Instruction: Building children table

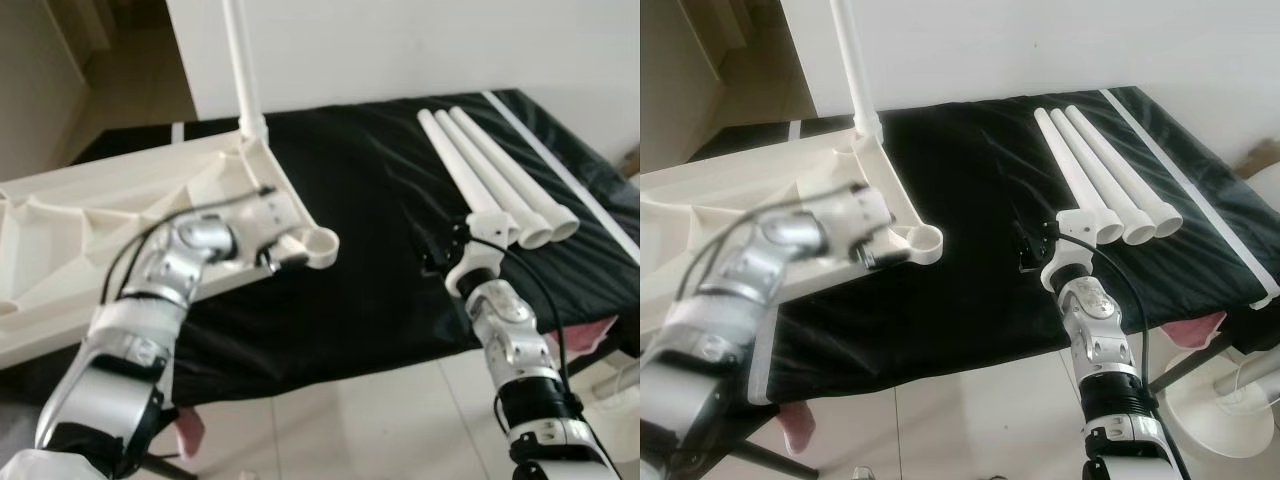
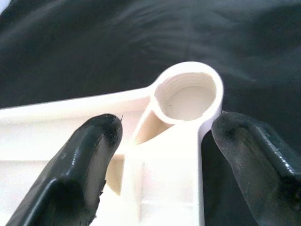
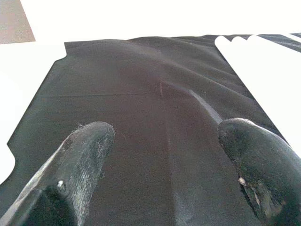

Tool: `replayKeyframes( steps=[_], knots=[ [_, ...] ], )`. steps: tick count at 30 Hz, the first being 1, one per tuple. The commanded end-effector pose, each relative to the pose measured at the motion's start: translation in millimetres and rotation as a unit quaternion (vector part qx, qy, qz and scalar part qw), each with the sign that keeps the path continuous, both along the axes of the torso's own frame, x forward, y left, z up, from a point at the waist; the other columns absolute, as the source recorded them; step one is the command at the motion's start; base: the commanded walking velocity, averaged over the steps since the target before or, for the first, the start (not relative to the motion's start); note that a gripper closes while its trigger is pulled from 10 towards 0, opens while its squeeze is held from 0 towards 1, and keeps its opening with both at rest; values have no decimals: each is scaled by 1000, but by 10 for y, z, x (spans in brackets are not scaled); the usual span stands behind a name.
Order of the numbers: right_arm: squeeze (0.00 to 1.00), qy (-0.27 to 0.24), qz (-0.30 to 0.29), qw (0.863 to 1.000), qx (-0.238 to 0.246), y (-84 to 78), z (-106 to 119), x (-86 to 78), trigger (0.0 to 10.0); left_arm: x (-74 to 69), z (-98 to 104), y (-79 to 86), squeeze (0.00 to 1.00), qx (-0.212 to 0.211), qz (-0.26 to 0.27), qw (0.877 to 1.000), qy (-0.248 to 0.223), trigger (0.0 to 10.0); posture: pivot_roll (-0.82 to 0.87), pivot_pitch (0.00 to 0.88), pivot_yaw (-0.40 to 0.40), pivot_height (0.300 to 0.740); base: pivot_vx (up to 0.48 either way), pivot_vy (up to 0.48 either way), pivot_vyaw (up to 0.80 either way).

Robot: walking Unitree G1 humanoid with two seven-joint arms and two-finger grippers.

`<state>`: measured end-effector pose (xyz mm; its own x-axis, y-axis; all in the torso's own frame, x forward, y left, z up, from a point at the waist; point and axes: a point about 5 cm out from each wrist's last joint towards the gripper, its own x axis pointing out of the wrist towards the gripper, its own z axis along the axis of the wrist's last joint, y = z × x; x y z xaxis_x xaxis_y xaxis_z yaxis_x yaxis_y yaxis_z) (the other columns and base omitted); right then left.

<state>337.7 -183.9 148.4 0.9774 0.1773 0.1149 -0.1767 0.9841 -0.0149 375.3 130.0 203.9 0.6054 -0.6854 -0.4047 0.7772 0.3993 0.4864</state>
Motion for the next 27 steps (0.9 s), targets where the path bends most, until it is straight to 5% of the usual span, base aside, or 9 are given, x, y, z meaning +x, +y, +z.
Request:
replayKeyframes(
  steps=[1,4,12,23,27],
  knots=[
    [0,-2,-7,1000,3,-33,-19,-24,10000,123,42,168,0,-24,115,992,-54,10000,19,64,17,740,0,0,0],
    [0,-2,-8,1000,5,-25,-18,-16,10000,203,6,325,0,43,162,981,-92,10000,21,66,16,740,0,0,0],
    [0,-4,-7,1000,6,-14,-3,-11,10000,219,-223,324,0,108,173,974,-94,10000,15,72,18,740,0,0,0],
    [0,-4,-12,1000,6,-35,-5,-19,10000,220,-340,227,0,147,147,974,-93,10000,11,85,25,740,0,0,0],
    [0,-4,-14,1000,6,-38,-7,-22,10000,153,-448,54,0,127,81,987,-46,10000,3,87,31,740,0,0,0]
  ],
)
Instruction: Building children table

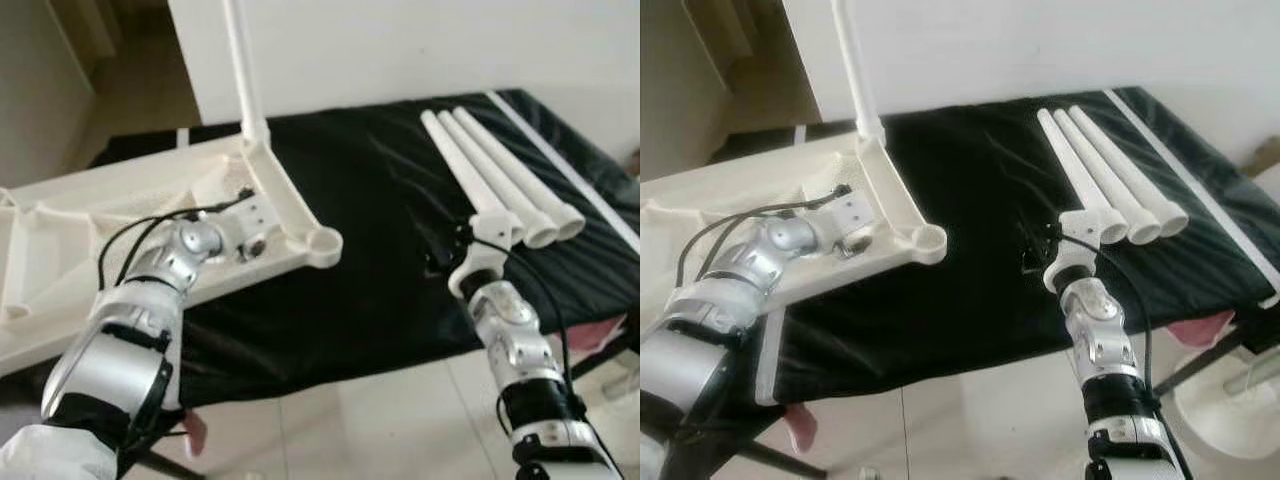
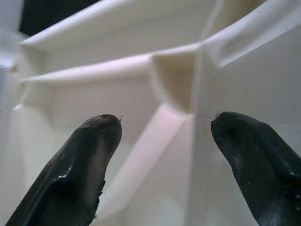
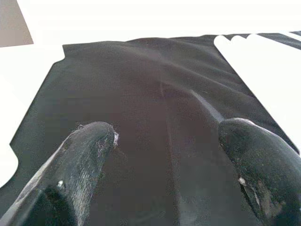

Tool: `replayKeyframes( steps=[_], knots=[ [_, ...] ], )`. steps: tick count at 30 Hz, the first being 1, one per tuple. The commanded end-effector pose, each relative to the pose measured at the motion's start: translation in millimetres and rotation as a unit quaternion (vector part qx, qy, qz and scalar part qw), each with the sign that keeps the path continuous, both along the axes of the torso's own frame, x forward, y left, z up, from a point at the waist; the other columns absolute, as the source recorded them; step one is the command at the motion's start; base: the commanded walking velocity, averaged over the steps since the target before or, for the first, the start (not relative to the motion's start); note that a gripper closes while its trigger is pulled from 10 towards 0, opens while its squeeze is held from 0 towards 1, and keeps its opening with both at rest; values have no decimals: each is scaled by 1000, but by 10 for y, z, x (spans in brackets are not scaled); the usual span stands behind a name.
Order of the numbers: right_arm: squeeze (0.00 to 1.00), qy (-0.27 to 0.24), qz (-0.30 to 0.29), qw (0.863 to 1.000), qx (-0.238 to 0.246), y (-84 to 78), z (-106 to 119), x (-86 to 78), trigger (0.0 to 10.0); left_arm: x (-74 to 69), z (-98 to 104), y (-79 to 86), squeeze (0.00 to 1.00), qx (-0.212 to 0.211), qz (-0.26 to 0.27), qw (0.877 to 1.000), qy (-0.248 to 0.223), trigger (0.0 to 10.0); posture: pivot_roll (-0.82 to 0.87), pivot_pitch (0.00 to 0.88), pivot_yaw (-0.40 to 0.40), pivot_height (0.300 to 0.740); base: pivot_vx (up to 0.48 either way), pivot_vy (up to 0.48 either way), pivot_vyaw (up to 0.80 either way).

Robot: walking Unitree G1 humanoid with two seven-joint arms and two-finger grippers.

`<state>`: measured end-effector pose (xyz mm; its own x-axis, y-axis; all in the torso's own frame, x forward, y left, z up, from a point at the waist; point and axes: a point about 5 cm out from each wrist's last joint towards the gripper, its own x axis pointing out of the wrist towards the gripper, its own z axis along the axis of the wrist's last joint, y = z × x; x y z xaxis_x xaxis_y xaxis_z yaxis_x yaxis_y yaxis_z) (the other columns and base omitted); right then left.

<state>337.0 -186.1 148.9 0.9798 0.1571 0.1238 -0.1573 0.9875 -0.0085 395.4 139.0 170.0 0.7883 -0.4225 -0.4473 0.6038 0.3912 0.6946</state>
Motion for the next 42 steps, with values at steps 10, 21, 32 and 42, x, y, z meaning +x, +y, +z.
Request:
replayKeyframes(
  steps=[10,21,32,42],
  knots=[
    [0,-1,-9,1000,2,-45,-15,-28,10000,-316,-284,-294,0,-37,-190,971,141,10000,3,86,36,740,0,0,0],
    [0,-4,-11,1000,4,-46,2,-17,10000,-520,-456,-390,0,-54,-251,944,206,10000,6,85,44,740,0,0,0],
    [0,-9,-32,999,9,-68,29,33,10000,-788,-490,-701,0,-155,-298,906,256,10000,18,77,47,740,0,0,0],
    [0,8,-186,982,26,-407,71,159,10000,-524,-242,-519,0,-202,-196,929,239,10000,17,60,53,740,0,0,0]
  ],
)
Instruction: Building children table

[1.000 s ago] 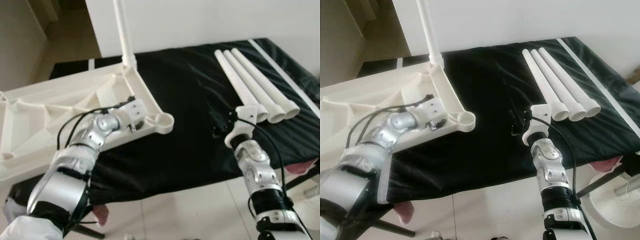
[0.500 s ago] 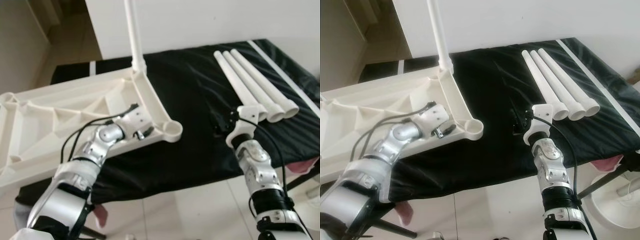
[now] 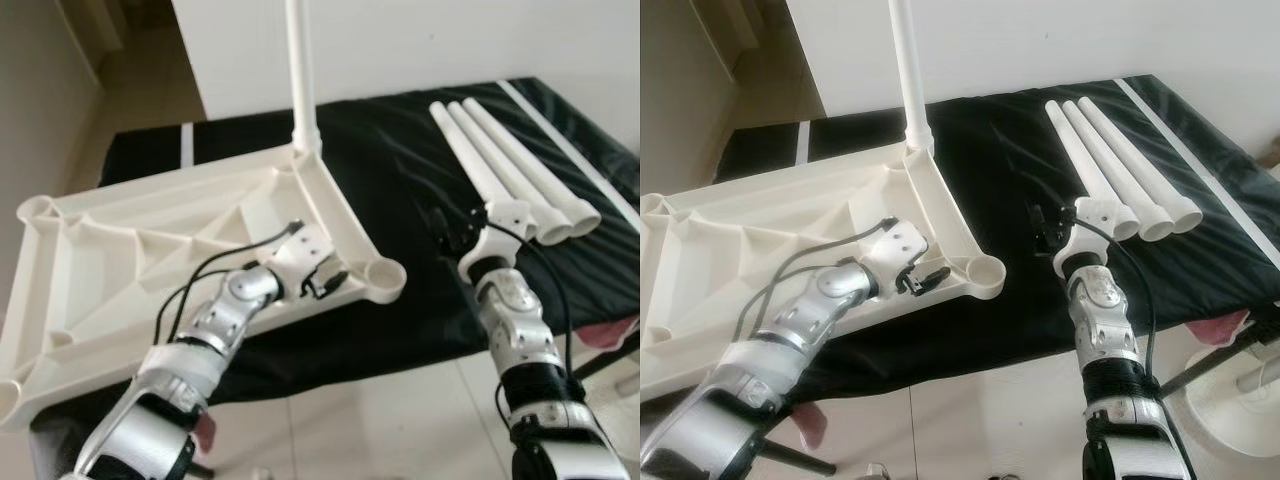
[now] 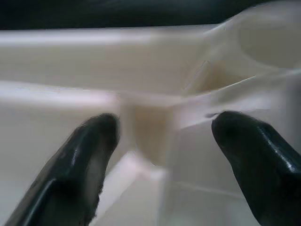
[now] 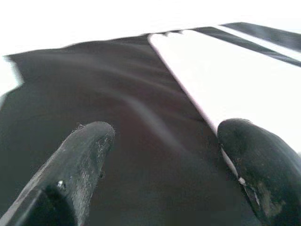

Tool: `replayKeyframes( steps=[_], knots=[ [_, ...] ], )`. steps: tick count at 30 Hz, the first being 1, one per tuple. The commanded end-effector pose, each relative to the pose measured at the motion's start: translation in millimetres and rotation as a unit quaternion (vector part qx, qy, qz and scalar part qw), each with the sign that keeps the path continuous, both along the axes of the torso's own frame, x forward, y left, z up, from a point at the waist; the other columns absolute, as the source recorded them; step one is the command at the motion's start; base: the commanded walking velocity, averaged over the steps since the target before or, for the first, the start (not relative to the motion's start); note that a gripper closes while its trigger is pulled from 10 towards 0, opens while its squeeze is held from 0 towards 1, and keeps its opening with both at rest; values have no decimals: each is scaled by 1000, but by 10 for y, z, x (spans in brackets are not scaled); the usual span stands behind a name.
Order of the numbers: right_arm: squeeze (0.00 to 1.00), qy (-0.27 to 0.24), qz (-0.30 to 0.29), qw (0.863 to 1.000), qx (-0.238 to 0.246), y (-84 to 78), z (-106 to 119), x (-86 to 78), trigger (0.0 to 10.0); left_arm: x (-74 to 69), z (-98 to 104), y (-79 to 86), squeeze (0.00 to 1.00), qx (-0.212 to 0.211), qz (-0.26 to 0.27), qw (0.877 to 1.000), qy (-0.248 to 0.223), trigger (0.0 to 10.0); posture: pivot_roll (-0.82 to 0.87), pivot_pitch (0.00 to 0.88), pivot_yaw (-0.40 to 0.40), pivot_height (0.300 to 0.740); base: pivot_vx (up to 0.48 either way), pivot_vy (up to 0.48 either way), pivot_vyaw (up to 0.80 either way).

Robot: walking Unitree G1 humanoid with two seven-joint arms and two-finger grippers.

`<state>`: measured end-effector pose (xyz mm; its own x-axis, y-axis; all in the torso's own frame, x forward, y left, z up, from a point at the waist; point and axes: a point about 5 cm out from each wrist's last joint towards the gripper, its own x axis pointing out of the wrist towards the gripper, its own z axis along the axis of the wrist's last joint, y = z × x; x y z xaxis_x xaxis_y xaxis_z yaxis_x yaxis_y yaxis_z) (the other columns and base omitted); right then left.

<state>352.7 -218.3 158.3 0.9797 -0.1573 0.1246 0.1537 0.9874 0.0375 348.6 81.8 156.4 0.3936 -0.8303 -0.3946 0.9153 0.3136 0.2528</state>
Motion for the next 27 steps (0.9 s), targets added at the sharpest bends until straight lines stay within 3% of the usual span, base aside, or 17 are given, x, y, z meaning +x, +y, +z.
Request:
replayKeyframes(
  steps=[1,3,6,8,10,21,27],
  knots=[
    [0,9,-31,999,4,-84,-23,1,10000,-56,-106,53,0,10,-33,998,56,10000,17,60,53,740,0,0,0],
    [0,13,-66,998,9,-201,-7,10,10000,87,103,227,0,-12,25,999,22,10000,18,53,52,740,0,0,0],
    [0,12,-80,997,12,-253,10,14,10000,153,218,305,0,-28,56,998,-6,10000,18,52,52,740,0,0,0],
    [0,7,-97,995,11,-337,71,35,10000,217,437,413,0,-86,118,989,-40,10000,16,51,50,740,0,0,0],
    [0,3,-105,994,9,-385,114,47,10000,225,533,440,0,-125,149,980,-44,10000,17,53,43,740,0,0,0],
    [0,9,-106,994,-1,-490,178,84,10000,171,624,458,0,-156,170,972,-51,10000,19,72,22,740,0,0,0],
    [0,32,-72,997,0,-499,174,141,10000,146,662,493,0,-168,189,966,-59,10000,21,88,3,740,0,0,0]
  ],
)
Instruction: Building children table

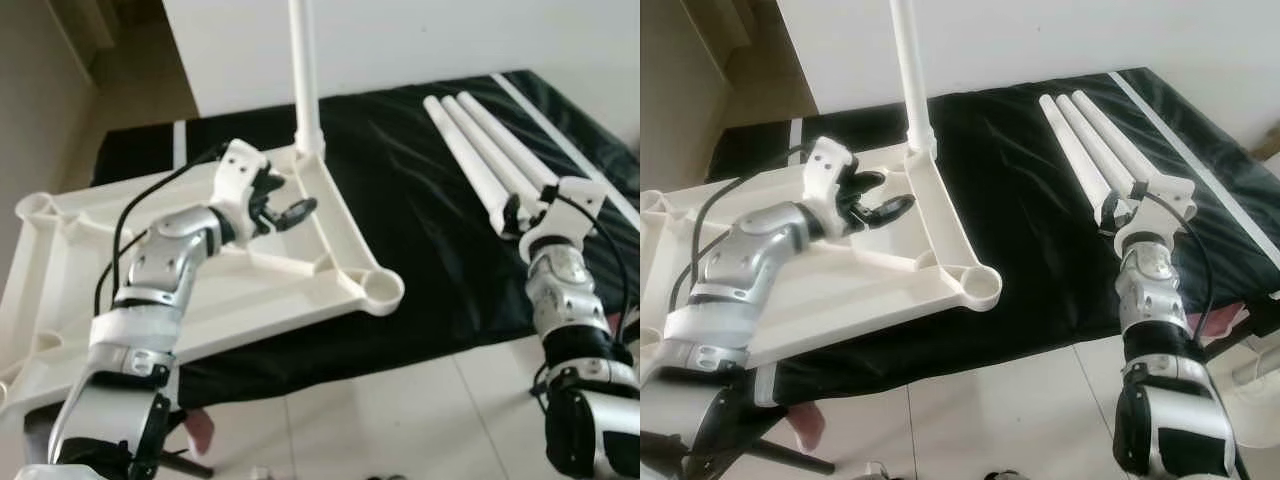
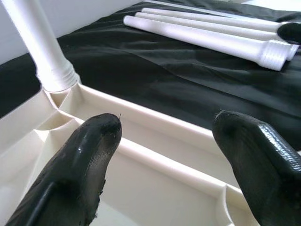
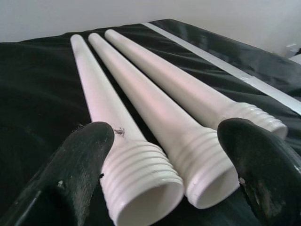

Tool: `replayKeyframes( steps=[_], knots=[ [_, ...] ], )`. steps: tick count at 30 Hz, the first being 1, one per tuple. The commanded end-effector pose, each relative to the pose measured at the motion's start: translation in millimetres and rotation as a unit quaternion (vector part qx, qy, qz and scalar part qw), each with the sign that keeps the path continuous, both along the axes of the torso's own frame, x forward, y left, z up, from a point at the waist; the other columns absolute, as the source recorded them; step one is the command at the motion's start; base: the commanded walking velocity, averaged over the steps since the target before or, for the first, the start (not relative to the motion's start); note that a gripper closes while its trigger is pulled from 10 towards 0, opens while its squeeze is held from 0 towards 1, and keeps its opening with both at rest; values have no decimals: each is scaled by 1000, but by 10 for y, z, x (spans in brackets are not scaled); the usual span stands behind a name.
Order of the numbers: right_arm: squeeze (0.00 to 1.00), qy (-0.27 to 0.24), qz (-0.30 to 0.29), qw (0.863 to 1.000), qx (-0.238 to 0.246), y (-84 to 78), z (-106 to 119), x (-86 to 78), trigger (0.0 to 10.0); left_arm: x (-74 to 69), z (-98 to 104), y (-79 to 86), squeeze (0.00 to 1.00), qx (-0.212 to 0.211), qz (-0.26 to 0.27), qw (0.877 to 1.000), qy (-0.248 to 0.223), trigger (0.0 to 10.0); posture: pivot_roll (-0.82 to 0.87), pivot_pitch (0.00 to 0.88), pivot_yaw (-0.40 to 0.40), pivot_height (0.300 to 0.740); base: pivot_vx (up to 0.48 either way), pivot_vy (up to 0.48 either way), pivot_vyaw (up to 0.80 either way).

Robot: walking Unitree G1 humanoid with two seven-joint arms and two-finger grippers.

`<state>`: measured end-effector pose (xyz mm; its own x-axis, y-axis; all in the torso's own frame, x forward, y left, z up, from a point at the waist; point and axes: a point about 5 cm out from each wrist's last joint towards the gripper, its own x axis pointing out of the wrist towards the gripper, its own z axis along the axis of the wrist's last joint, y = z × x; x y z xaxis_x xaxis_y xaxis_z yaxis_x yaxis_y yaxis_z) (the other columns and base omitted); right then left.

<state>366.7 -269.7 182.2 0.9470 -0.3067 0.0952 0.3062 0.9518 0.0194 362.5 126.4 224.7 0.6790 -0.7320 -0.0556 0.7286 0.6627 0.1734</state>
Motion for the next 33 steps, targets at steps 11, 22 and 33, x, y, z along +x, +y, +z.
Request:
replayKeyframes(
  steps=[11,22,33],
  knots=[
    [0,52,68,996,1,66,-58,112,10000,-53,-21,57,0,-20,63,998,10,10000,15,126,-17,740,0,0,0],
    [0,82,83,993,4,14,-53,147,10000,-145,-2,51,0,-26,69,997,12,10000,23,189,-35,740,0,0,0],
    [0,101,89,991,18,1,-89,168,10000,-245,-10,73,0,-27,85,996,27,10000,42,217,-42,740,0,0,0]
  ],
)
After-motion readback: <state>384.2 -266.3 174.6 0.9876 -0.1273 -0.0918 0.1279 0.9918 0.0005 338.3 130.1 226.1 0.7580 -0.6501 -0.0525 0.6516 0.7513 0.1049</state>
